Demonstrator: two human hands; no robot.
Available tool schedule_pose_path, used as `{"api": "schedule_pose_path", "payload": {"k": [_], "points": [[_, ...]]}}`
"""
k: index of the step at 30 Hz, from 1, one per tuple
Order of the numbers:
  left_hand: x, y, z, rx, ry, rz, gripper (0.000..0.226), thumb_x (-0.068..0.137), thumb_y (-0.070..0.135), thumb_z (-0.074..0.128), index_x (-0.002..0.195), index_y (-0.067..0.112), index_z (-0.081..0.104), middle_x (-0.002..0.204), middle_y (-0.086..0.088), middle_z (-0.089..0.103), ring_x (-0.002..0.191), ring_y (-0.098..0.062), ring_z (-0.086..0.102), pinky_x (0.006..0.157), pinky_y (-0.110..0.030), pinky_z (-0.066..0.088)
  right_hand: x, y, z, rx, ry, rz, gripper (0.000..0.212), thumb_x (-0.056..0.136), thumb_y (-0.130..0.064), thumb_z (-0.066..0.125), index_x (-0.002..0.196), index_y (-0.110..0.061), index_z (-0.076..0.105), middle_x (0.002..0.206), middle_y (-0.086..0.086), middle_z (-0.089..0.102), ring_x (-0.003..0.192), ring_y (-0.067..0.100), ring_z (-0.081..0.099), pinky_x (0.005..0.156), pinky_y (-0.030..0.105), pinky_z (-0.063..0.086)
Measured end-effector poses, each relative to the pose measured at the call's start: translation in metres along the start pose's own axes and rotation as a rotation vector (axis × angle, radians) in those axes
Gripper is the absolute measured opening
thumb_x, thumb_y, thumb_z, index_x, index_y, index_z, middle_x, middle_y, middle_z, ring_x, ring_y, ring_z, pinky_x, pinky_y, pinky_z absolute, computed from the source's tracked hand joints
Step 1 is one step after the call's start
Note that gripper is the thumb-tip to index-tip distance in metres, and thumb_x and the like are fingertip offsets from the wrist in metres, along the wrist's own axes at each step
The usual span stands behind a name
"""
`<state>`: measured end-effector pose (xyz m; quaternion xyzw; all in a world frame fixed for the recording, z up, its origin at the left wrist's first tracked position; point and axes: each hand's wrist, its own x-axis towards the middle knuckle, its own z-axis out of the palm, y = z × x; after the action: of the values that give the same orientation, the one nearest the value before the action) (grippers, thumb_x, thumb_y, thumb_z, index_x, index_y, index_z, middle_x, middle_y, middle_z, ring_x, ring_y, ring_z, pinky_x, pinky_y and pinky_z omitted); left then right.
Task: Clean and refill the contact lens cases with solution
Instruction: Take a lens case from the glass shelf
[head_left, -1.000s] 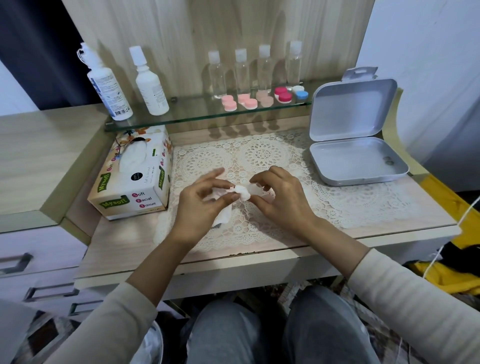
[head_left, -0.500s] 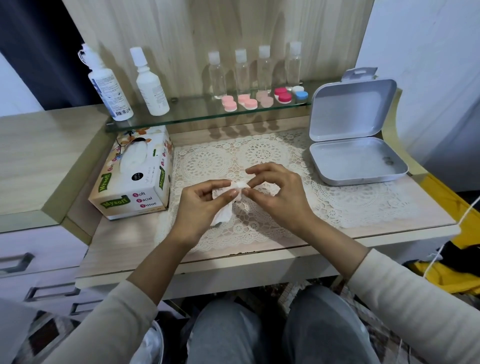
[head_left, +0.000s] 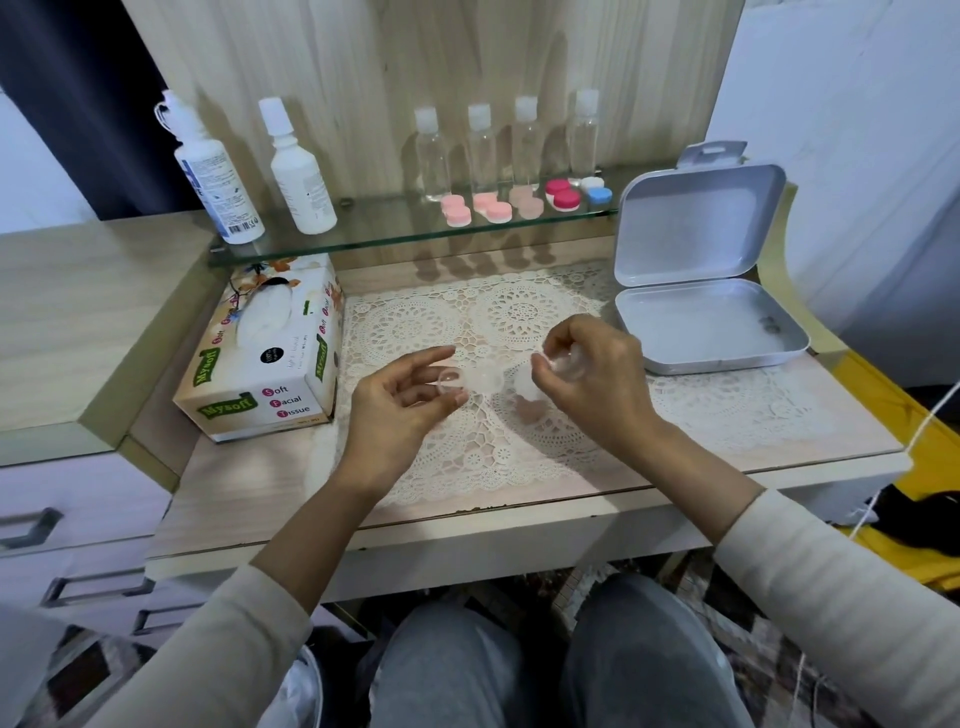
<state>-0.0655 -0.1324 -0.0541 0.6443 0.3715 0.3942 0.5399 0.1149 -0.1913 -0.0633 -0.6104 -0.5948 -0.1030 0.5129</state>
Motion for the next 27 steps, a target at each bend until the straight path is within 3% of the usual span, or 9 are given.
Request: {"api": "schedule_pose_path", "payload": {"k": [5, 9, 12, 15, 17, 20, 27], "points": [[0.000, 0.001, 0.007, -0.004, -0.012, -0.031, 0.034, 0.073, -0.005, 0.070, 0.102, 0.012, 0.066, 0.088, -0.001, 0.070, 0.070, -0.001, 0.064, 0.073, -0.017, 0.053, -0.005, -0.007, 0.008, 0.027, -0.183, -0.191, 0.016, 0.071, -0.007, 0.067, 0.086, -0.004, 0.070, 0.082, 0.007, 0.066, 0.075, 0.022, 0.060, 0.069, 0.023, 0.044], [0.000, -0.001, 0.007, -0.005, -0.002, -0.039, 0.032, 0.073, -0.006, 0.070, 0.094, 0.017, 0.067, 0.088, -0.003, 0.070, 0.072, -0.004, 0.065, 0.078, -0.022, 0.054, -0.008, -0.007, 0.009, -0.031, -0.172, -0.175, 0.022, 0.072, -0.003, 0.066, 0.094, -0.004, 0.065, 0.079, 0.006, 0.068, 0.070, 0.027, 0.062, 0.058, 0.032, 0.049], [0.000, -0.003, 0.009, -0.010, 0.022, -0.037, 0.031, 0.071, -0.007, 0.070, 0.090, 0.018, 0.067, 0.089, -0.002, 0.070, 0.074, -0.005, 0.065, 0.077, -0.022, 0.054, -0.007, -0.006, 0.011, -0.017, -0.157, -0.202, 0.011, 0.072, -0.005, 0.068, 0.083, -0.003, 0.068, 0.076, 0.007, 0.068, 0.065, 0.022, 0.061, 0.057, 0.030, 0.049], [-0.001, -0.003, 0.009, -0.009, 0.050, -0.012, 0.030, 0.070, -0.007, 0.071, 0.086, 0.019, 0.067, 0.088, 0.000, 0.070, 0.075, -0.005, 0.066, 0.076, -0.023, 0.055, -0.009, -0.004, 0.011, 0.054, -0.205, -0.201, 0.013, 0.075, -0.016, 0.069, 0.080, -0.005, 0.073, 0.085, 0.011, 0.065, 0.068, 0.013, 0.058, 0.063, 0.016, 0.043], [-0.003, -0.003, 0.009, -0.019, 0.057, -0.007, 0.030, 0.069, -0.008, 0.071, 0.086, 0.017, 0.066, 0.089, 0.000, 0.069, 0.075, -0.004, 0.066, 0.075, -0.021, 0.055, -0.012, -0.002, 0.011, 0.038, -0.263, -0.206, 0.020, 0.073, -0.022, 0.071, 0.084, -0.005, 0.073, 0.089, 0.012, 0.064, 0.069, 0.017, 0.061, 0.061, 0.022, 0.048], [-0.005, -0.004, 0.011, -0.027, 0.056, -0.009, 0.030, 0.070, -0.009, 0.071, 0.086, 0.016, 0.066, 0.089, -0.002, 0.069, 0.076, -0.004, 0.066, 0.074, -0.019, 0.054, -0.015, -0.001, 0.013, -0.030, -0.276, -0.243, 0.019, 0.069, -0.010, 0.070, 0.087, -0.004, 0.072, 0.083, 0.014, 0.063, 0.064, 0.027, 0.063, 0.054, 0.028, 0.052], [-0.007, -0.002, 0.013, -0.040, 0.043, -0.004, 0.029, 0.070, -0.009, 0.070, 0.086, 0.014, 0.065, 0.088, -0.002, 0.069, 0.076, -0.004, 0.066, 0.071, -0.015, 0.052, -0.012, -0.001, 0.013, -0.022, -0.242, -0.290, 0.010, 0.069, -0.005, 0.069, 0.078, -0.002, 0.070, 0.070, 0.013, 0.059, 0.050, 0.024, 0.056, 0.045, 0.024, 0.045]]}}
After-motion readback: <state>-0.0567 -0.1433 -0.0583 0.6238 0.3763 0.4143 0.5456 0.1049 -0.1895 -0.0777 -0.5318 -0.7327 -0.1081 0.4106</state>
